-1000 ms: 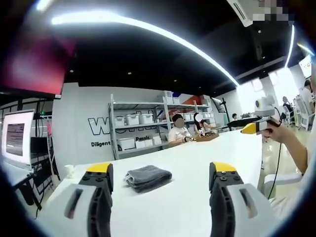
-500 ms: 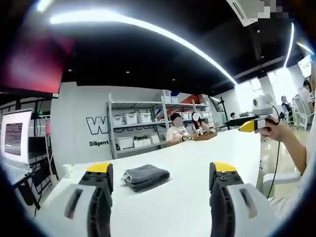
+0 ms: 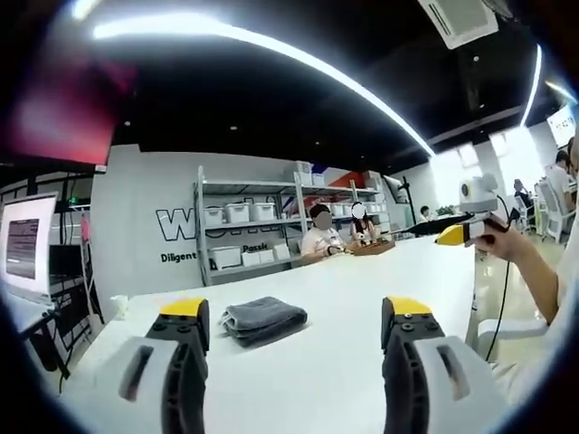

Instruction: Open the folded towel by lifting each exposed corner and separating the folded layers until the towel lies flat within the target outline without major curled edges

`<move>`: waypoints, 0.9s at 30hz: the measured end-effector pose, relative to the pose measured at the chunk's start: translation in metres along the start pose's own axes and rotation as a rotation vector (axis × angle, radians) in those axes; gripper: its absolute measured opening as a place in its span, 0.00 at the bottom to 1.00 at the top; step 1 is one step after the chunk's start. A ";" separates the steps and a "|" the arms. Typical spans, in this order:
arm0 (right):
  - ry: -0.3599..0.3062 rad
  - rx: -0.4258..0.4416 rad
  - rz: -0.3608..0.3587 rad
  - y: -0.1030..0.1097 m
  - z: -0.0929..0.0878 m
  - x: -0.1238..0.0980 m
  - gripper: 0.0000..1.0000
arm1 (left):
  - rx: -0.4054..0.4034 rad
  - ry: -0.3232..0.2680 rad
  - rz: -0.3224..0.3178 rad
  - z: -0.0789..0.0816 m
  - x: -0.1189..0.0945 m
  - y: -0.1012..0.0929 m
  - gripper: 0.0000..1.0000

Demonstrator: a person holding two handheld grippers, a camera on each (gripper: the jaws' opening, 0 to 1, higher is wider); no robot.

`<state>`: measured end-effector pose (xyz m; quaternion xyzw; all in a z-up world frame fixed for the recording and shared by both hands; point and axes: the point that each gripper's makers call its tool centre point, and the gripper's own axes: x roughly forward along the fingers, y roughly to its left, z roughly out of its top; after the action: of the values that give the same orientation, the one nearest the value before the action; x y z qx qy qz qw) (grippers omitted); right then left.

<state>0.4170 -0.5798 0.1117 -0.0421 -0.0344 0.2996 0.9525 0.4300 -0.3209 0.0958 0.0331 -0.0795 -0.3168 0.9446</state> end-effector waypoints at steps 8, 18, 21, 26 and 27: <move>0.024 -0.021 0.019 0.012 -0.003 0.014 0.85 | 0.011 0.004 -0.023 0.001 -0.002 -0.005 0.71; 0.036 -0.067 -0.009 -0.001 0.001 0.035 0.94 | 0.004 0.004 -0.020 0.000 0.000 -0.002 0.70; 0.031 -0.071 0.008 0.004 -0.001 0.045 0.93 | 0.005 0.013 -0.019 -0.002 0.002 -0.002 0.69; 0.016 -0.083 0.028 0.009 0.000 0.057 0.91 | -0.009 0.015 -0.037 -0.003 0.003 -0.005 0.59; 0.014 -0.094 0.032 0.010 0.001 0.060 0.91 | -0.007 0.017 -0.037 -0.003 0.003 -0.006 0.60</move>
<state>0.4606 -0.5368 0.1141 -0.0896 -0.0411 0.3127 0.9447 0.4298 -0.3273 0.0926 0.0339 -0.0698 -0.3341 0.9393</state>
